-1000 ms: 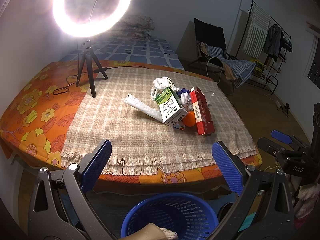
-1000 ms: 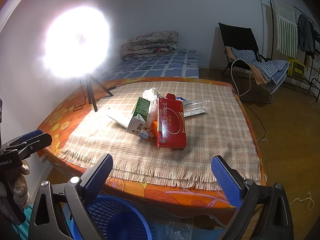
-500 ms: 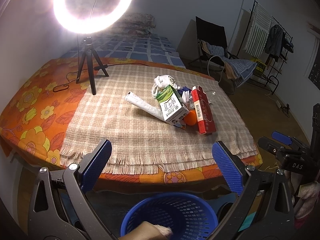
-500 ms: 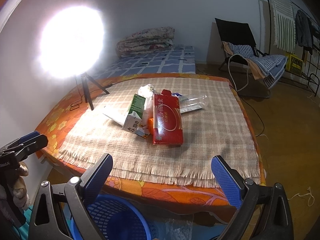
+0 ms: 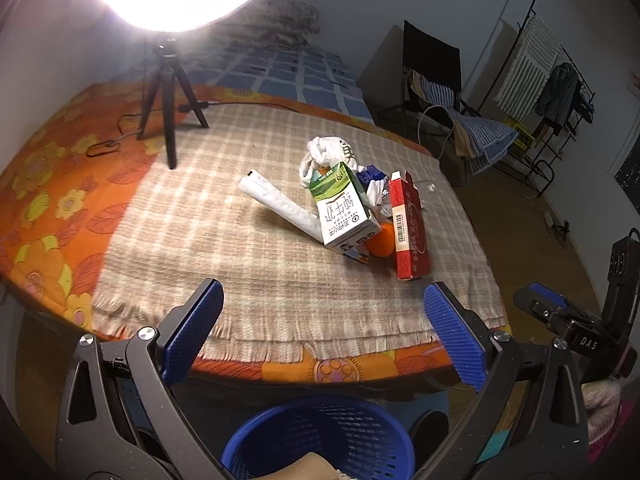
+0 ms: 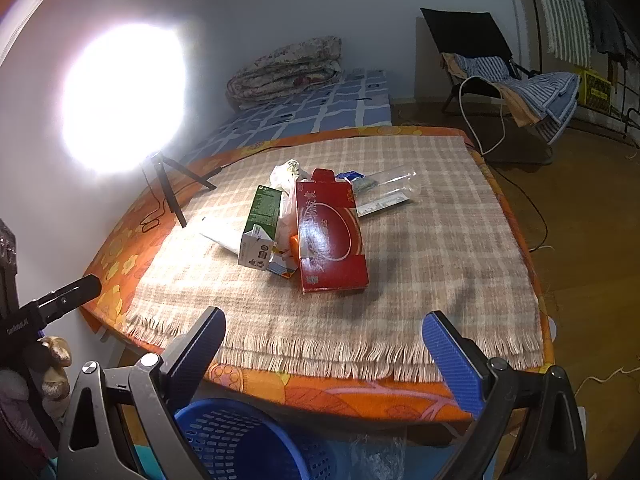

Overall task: Collect trash
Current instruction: 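Reach the left tool to the milk carton while the right tool reaches the red box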

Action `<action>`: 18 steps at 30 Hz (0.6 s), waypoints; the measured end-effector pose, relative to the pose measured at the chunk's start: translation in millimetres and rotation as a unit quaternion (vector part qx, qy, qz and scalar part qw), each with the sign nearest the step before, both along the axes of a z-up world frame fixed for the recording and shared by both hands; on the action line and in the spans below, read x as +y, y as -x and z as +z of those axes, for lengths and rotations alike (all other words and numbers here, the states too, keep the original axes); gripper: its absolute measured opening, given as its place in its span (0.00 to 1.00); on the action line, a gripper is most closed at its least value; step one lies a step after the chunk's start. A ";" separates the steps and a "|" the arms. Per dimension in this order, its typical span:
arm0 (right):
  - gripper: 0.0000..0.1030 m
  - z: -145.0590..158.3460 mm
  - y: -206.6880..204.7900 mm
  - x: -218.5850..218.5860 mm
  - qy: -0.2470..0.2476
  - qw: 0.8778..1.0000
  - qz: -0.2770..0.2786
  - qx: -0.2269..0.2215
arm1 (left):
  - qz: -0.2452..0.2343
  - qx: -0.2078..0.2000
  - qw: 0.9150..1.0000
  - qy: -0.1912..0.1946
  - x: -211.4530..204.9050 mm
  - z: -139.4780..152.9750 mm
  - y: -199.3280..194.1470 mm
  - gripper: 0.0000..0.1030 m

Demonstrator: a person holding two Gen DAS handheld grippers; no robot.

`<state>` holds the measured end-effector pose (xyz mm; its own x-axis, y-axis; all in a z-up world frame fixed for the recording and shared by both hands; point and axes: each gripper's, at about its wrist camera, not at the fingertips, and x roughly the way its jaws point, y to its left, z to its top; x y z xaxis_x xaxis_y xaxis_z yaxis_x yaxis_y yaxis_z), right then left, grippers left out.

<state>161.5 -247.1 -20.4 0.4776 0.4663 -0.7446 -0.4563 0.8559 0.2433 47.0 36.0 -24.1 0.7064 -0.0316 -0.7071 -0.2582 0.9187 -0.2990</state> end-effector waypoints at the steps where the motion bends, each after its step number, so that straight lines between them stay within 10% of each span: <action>1: 0.97 -0.2 -3.9 0.9 -0.001 1.000 0.003 0.002 | -0.004 0.004 1.000 0.002 0.1 -0.7 -6.1 0.99; 13: 1.00 -9.0 -57.6 34.3 0.058 0.996 0.068 -0.025 | -0.022 0.046 0.999 0.017 -1.2 -14.3 -91.5 0.99; 18: 1.00 -29.8 -84.5 41.0 0.034 0.997 0.070 0.021 | -0.007 0.071 0.994 0.083 12.4 -34.2 -123.8 0.99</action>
<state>246.0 -206.1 -50.1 0.3799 0.4746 -0.7940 -0.5632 0.7996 0.2085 170.9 48.5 -58.4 0.5990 -0.1657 -0.7834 -0.2954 0.8636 -0.4085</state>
